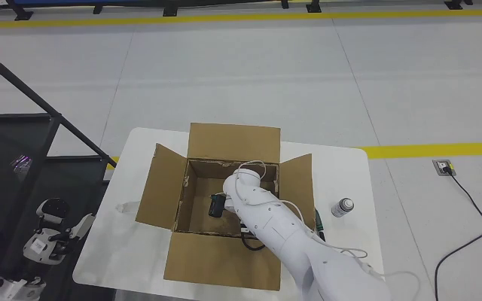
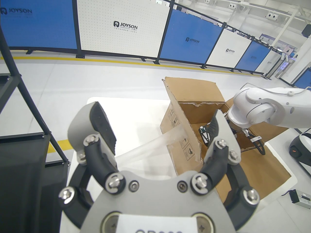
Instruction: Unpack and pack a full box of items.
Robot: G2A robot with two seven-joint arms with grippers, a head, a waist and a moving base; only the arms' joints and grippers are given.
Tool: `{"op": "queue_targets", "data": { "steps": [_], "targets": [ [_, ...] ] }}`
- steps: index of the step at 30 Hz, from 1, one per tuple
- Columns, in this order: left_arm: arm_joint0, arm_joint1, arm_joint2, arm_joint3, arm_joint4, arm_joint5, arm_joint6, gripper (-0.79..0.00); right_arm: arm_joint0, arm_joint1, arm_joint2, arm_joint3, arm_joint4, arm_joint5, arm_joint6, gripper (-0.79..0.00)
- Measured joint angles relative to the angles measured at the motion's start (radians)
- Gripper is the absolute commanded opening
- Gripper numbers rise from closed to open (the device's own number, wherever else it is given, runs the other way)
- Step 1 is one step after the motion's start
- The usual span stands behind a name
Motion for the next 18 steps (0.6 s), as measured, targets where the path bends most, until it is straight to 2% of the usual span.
{"op": "queue_targets", "data": {
  "steps": [9,18],
  "targets": [
    [0.0,0.0,0.0,0.0,0.0,0.0,0.0,0.0,-0.007,0.006,-0.009,-0.044,-0.052,0.035,-0.049,0.0],
    [0.0,0.0,0.0,0.0,0.0,0.0,0.0,0.0,-0.026,0.022,0.002,-0.136,-0.068,0.06,-0.009,0.0]
  ]
}}
